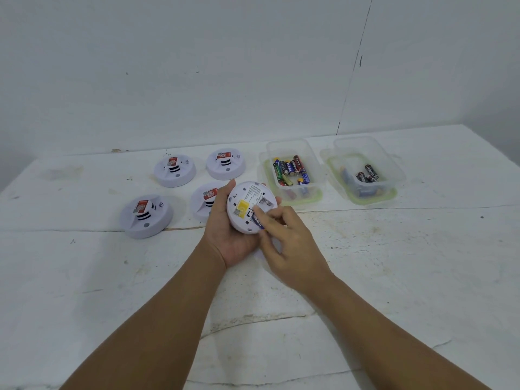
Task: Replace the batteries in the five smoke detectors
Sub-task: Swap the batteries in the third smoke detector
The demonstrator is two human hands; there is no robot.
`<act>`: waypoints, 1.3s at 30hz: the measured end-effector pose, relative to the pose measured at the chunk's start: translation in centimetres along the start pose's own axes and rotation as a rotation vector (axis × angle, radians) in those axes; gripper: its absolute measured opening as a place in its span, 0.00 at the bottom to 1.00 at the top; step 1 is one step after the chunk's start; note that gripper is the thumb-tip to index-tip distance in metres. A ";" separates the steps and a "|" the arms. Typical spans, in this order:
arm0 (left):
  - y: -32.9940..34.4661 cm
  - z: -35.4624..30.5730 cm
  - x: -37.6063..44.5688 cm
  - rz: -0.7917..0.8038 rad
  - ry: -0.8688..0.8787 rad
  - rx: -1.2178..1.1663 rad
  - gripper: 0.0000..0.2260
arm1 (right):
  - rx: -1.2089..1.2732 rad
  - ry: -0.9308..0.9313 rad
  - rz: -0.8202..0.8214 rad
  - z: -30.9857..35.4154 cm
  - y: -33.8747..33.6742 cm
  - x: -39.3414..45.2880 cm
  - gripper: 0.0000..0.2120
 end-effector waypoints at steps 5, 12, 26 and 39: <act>0.9 0.3 0.1 0.071 0.009 -0.065 0.29 | 0.087 0.176 -0.220 -0.4 -2.0 0.0 0.05; 0.7 0.4 0.0 0.025 -0.022 -0.028 0.29 | -0.024 0.074 -0.300 -0.8 -2.0 -0.4 0.05; 0.5 0.4 -0.3 0.001 -0.019 -0.031 0.27 | 0.093 0.149 -0.236 -1.2 -1.6 0.2 0.11; 0.7 0.4 0.2 0.074 -0.009 -0.061 0.26 | 0.316 0.386 -0.131 -2.7 -1.3 0.7 0.14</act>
Point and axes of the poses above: each hand's wrist, its own x-axis towards the middle knuckle, its own y-axis out of the palm, z = x × y, the point moved 6 cm from there along x, towards the middle knuckle
